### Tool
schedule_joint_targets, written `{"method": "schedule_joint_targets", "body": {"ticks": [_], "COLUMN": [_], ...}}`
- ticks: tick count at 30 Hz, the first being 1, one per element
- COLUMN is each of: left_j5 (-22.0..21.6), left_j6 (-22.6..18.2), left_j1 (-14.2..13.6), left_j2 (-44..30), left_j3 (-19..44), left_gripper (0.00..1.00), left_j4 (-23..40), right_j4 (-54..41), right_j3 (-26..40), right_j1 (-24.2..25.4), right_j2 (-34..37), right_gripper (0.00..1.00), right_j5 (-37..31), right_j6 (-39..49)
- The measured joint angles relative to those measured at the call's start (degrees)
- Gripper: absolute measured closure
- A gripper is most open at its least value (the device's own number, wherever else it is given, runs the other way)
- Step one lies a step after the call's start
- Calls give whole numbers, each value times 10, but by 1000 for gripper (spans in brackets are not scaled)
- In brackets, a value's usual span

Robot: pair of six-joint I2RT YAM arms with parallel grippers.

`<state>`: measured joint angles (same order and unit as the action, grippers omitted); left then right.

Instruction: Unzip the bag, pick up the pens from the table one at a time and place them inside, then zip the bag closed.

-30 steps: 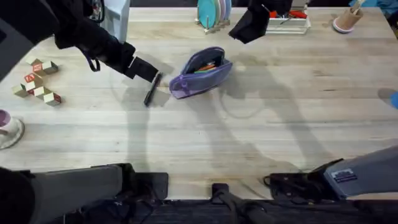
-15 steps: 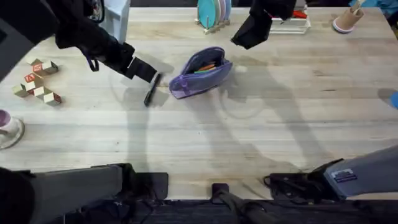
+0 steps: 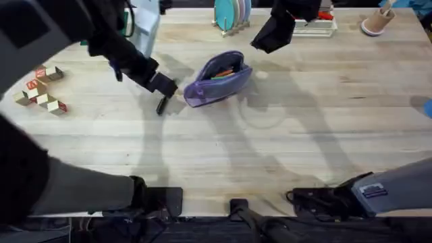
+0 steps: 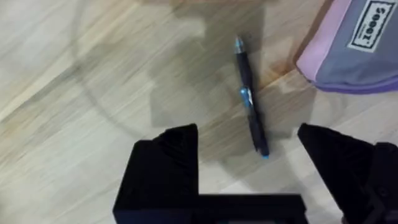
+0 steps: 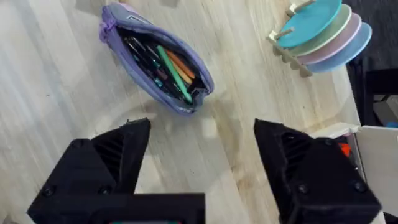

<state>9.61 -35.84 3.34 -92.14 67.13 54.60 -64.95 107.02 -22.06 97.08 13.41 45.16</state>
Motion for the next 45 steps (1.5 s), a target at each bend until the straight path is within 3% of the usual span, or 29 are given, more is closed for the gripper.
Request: {"method": "schedule_joint_targets", "body": {"ticks": [6, 10, 27, 40, 45], "left_j5": [0, -3, -11, -79, -80], "left_j6": [-5, -8, -10, -13, -13], "left_j1": [-26, -29, -31, -72, -72], "left_j2": [-61, -98, -102, -106, -106], "left_j3": [0, 0, 5, 6, 6], "left_gripper": [6, 6, 4, 4, 144], "left_j4": [-13, -21, -16, -10, -8], "right_j4": [0, 0, 6, 27, 28], "right_j3": [0, 0, 0, 0, 0], "right_j1": [0, 0, 0, 0, 0], "right_j2": [0, 0, 0, 0, 0], "right_gripper": [5, 5, 5, 5, 5], "right_j5": [0, 0, 0, 0, 0], "right_j6": [0, 0, 0, 0, 0]}}
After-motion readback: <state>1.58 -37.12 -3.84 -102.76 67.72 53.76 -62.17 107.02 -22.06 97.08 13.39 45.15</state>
